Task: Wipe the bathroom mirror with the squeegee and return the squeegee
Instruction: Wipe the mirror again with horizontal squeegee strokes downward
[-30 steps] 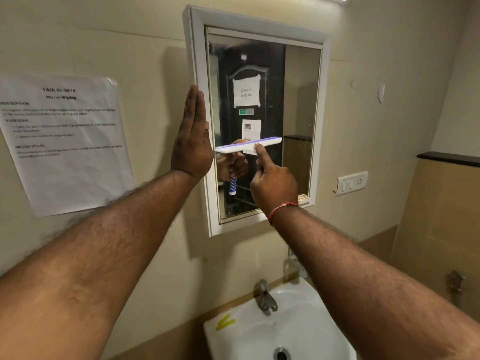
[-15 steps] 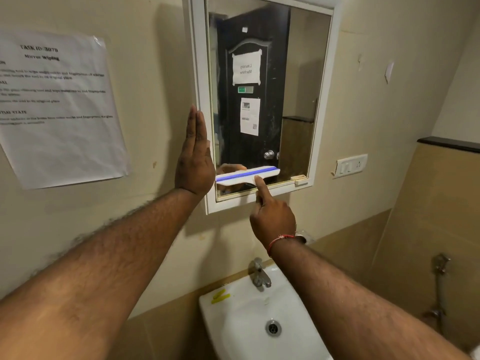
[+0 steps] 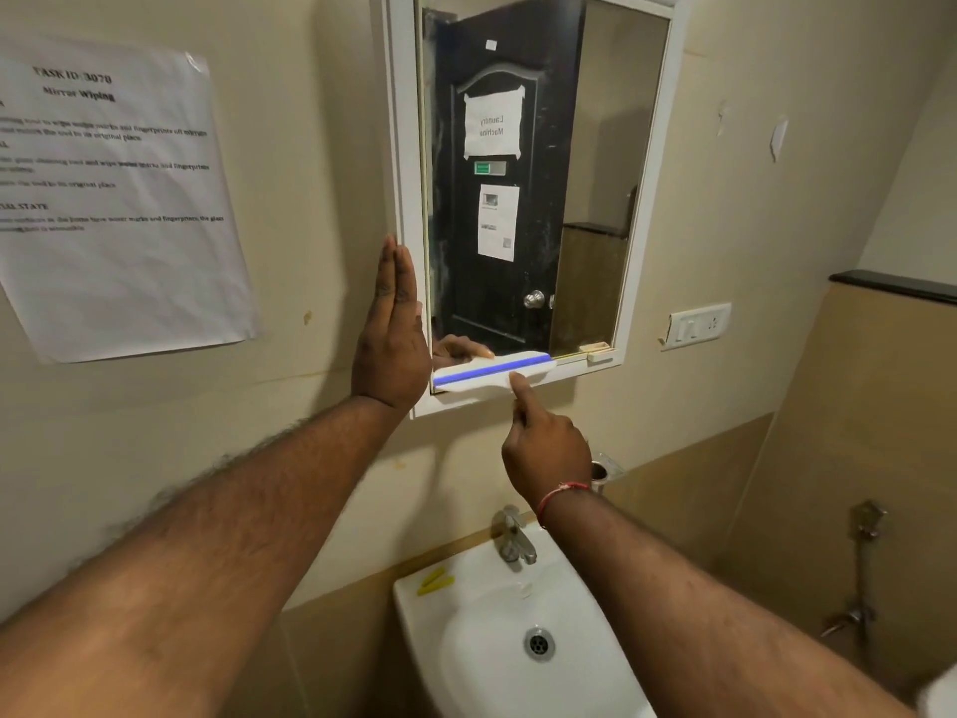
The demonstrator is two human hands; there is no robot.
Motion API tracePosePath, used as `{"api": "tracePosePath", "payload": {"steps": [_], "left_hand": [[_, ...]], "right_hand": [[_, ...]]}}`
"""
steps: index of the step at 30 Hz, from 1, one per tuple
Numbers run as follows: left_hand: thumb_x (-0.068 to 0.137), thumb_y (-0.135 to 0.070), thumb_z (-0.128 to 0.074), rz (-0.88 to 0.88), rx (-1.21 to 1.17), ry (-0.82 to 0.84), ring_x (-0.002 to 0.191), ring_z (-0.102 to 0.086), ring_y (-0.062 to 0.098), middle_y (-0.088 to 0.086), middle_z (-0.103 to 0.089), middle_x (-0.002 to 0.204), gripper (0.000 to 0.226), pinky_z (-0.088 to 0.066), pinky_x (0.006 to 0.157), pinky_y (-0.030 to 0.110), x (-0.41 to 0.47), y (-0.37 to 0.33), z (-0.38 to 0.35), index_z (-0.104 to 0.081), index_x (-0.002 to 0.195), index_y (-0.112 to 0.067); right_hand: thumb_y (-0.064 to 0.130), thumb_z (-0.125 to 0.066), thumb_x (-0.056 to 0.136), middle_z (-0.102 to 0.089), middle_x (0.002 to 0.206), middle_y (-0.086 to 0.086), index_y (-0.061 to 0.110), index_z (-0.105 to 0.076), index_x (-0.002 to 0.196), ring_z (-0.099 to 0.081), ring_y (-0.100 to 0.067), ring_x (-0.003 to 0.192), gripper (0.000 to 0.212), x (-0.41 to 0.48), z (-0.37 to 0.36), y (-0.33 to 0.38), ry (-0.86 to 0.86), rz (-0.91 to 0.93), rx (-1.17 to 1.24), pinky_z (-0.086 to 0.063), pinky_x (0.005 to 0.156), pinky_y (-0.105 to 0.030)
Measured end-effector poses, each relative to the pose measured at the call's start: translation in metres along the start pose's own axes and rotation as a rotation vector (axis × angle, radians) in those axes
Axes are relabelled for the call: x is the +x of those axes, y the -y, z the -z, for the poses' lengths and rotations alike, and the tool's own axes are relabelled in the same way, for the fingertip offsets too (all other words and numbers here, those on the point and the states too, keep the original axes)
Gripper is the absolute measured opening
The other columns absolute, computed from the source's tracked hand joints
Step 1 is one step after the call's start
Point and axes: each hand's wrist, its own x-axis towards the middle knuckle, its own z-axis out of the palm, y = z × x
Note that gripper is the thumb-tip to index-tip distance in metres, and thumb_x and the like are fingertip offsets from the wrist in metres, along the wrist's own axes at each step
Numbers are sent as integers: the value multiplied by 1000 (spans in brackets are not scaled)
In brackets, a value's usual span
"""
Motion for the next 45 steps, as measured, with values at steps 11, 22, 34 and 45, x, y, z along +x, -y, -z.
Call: {"api": "tracePosePath", "payload": {"steps": [11,22,34,45], "left_hand": [[114,-16,-37,-36,41,28,167,-20,30,6,-4,183,65,-36,129,49,-2,1,15,-11,173,-6],[115,-19,-35,-208,205,-147,168,-16,27,7,-14,182,62,-26,133,53,164,-46,99,-19,174,-16],[99,-1,-56,-101,394,-65,152,-47,32,8,-58,158,59,-40,126,46,278,-114,130,-57,156,-18],[87,13,-59,-62,330,-146,111,-60,24,5,-69,116,45,-53,88,36,292,-123,133,-72,119,-17]], "right_hand": [[40,-34,107,-74,102,-2,47,-28,165,-68,-23,87,59,13,31,1,69,51,48,-61,80,-46],[44,-33,113,-71,78,5,46,-36,161,-69,-16,73,48,110,153,45,-124,199,415,-62,70,-43],[36,-40,115,-74,132,-5,30,-47,160,-72,-21,112,46,213,266,107,-258,316,581,-58,98,-38],[32,-44,115,-67,146,-3,27,-51,158,-67,-17,121,44,246,271,98,-222,313,612,-56,106,-36]]}}
